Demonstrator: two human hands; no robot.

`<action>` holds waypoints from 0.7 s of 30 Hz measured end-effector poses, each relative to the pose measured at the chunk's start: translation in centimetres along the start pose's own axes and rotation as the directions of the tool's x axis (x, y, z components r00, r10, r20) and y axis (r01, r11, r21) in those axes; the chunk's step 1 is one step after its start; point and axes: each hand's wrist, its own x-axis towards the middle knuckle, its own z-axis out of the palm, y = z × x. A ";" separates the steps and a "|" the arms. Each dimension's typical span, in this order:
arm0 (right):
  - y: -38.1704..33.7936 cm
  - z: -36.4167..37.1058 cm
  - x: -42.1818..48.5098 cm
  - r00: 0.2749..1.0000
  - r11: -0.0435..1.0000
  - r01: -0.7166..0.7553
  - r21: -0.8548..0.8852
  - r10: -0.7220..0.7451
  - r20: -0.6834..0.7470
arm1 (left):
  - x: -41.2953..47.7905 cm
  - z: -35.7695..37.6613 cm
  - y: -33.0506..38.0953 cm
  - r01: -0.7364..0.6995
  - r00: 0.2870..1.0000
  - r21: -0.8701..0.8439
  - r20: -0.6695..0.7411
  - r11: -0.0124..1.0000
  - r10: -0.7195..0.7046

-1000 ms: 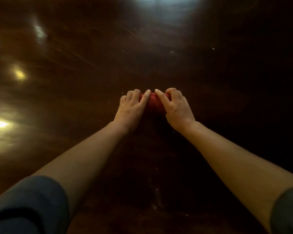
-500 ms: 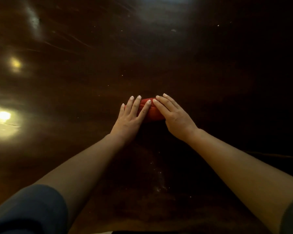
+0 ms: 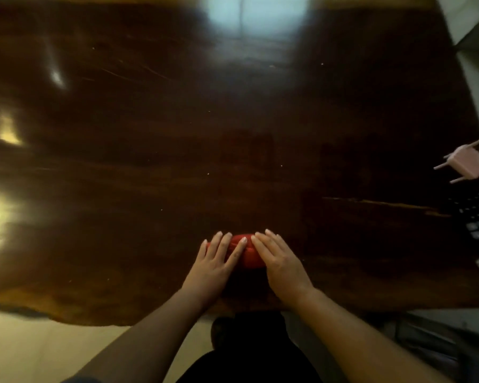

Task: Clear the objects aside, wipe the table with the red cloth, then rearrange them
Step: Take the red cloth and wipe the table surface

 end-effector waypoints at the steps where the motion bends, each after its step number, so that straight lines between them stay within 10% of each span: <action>1: -0.8 0.5 -1.5 1.000 1.000 -0.015 0.001 0.015 0.017 | -1.5 0.7 0.7 0.005 1.000 -0.001 0.009 1.000 -0.005; 21: -1.6 0.1 -4.0 0.991 0.997 -0.035 0.076 0.025 0.129 | -4.0 1.3 2.7 0.073 0.995 0.028 0.059 0.997 -0.075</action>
